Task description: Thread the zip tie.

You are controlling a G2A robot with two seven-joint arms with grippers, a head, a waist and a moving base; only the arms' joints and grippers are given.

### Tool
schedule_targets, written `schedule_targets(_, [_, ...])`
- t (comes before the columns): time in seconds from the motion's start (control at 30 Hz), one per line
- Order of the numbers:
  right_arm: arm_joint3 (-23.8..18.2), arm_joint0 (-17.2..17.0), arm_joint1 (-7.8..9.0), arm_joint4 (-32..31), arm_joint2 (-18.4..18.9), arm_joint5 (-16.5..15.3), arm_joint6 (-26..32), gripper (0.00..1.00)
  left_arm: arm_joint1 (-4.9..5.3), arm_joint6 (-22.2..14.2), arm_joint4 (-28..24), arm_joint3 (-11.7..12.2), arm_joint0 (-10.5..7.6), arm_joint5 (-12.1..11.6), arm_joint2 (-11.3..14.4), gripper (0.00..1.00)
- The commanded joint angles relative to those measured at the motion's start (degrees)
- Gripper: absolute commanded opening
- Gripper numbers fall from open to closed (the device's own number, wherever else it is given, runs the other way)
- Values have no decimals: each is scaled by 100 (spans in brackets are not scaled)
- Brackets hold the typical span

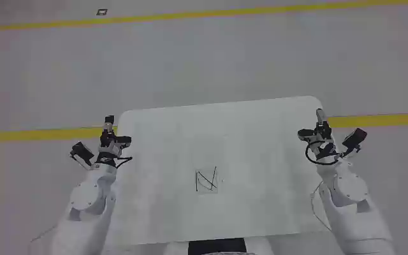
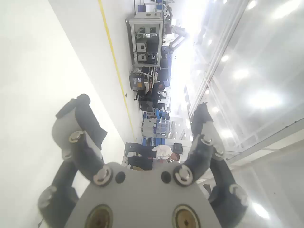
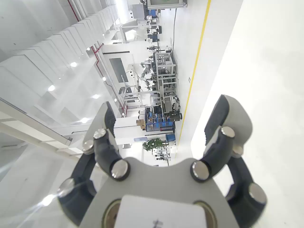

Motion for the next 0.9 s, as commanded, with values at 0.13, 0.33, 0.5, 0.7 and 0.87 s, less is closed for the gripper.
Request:
schedule_targets(0.13, [0, 0, 0, 0, 0, 0, 0, 100, 0, 0, 0, 0, 0, 0, 0, 100])
schedule_targets(0.33, [0, 0, 0, 0, 0, 0, 0, 100, 53, -996, 187, -100, 97, 167, -19, 100])
schedule_targets(0.5, [0, 0, 0, 0, 0, 0, 0, 100, 69, -1098, 372, -126, 136, 113, -76, 100])
schedule_targets(0.7, [0, 0, 0, 0, 0, 0, 0, 100, 79, -1329, 469, -223, 128, 20, -21, 100])
schedule_targets(0.87, [0, 0, 0, 0, 0, 0, 0, 100, 142, -2152, 1115, -169, 231, -426, -6, 100])
